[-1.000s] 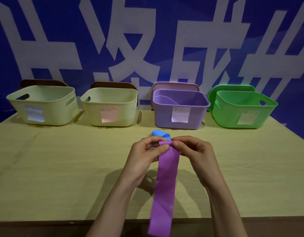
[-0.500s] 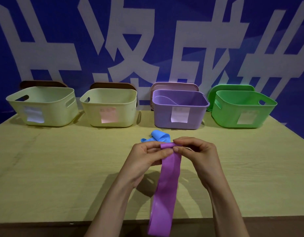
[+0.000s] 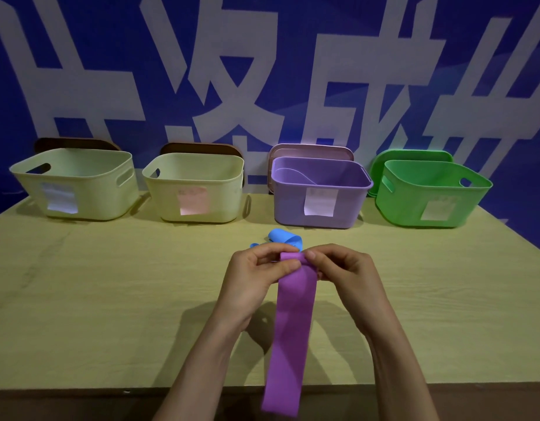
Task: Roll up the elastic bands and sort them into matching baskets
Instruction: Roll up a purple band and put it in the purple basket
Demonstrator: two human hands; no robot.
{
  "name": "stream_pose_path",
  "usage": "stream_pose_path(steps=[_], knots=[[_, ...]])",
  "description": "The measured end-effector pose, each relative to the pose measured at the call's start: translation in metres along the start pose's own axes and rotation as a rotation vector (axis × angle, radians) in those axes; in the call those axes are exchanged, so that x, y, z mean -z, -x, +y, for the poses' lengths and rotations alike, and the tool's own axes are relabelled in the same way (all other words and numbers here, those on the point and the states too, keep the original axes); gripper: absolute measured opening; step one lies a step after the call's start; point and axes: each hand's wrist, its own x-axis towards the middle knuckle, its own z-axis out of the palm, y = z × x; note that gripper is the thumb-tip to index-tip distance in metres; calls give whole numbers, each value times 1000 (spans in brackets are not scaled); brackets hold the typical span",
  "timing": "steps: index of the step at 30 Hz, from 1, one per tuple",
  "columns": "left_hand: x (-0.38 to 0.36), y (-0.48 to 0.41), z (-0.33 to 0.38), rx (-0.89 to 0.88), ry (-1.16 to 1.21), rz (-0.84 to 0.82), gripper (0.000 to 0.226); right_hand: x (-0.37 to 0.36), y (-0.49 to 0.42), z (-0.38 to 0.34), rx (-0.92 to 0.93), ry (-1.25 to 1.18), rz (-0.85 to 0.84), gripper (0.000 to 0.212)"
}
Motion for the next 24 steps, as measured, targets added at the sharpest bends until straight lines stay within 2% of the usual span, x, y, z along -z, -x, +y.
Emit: stream_pose_path(steps=[5,9,14,20,24], knots=[[3,0,4,110,34,-52,26,-3,0,-1,29,-86,57,10],[8,2,5,187,-35,-113,18,-3,0,-2,38,-137,73,11],[8,3,7,162,69,-116,14,-3,1,-7,47,-174,39,16],[7,4,13,106,96,-119,29,2,1,-10,150,-71,-6,25],[7,5,12,90,127,-81,14,0,1,-7,183,-66,-16,27]])
